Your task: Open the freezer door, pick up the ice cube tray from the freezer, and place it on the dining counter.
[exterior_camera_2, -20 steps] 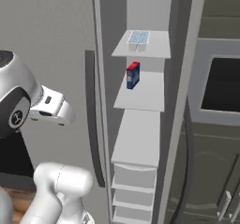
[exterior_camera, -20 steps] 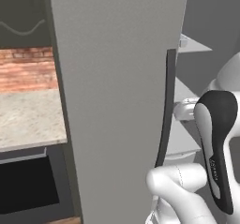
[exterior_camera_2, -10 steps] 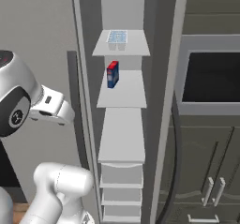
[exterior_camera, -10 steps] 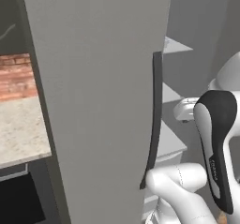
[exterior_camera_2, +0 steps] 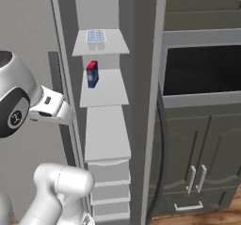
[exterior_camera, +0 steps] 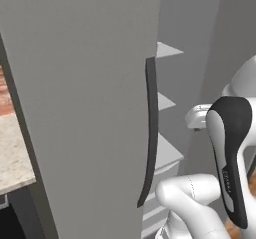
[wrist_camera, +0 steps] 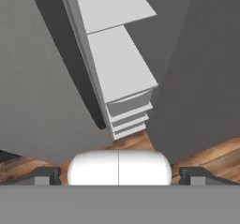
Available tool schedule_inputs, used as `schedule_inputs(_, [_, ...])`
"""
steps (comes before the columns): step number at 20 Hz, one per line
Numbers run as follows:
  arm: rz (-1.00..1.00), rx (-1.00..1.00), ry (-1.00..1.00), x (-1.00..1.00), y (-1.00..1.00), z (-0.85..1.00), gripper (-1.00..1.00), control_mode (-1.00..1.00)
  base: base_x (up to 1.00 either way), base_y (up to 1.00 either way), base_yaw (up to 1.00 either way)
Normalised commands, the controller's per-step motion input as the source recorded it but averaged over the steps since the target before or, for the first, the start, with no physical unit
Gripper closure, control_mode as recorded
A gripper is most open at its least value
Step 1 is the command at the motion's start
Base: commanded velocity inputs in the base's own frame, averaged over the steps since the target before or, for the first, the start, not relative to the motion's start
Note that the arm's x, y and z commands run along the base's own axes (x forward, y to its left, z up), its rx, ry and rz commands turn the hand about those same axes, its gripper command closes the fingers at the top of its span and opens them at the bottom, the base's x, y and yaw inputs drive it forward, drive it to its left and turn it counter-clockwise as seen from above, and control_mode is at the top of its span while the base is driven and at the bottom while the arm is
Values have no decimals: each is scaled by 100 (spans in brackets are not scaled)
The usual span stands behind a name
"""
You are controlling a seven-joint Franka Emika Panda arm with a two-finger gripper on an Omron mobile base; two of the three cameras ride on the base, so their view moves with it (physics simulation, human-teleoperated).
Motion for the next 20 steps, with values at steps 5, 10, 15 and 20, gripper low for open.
schedule_inputs(5, [0,0,0,0,0,0,-100,100,46,-23,-14])
schedule_inputs(10, [0,0,0,0,0,0,-100,100,66,-23,-4])
schedule_inputs(15, [0,0,0,0,0,0,-100,100,61,-31,0])
schedule_inputs(20, [0,0,0,0,0,0,-100,100,54,-27,0])
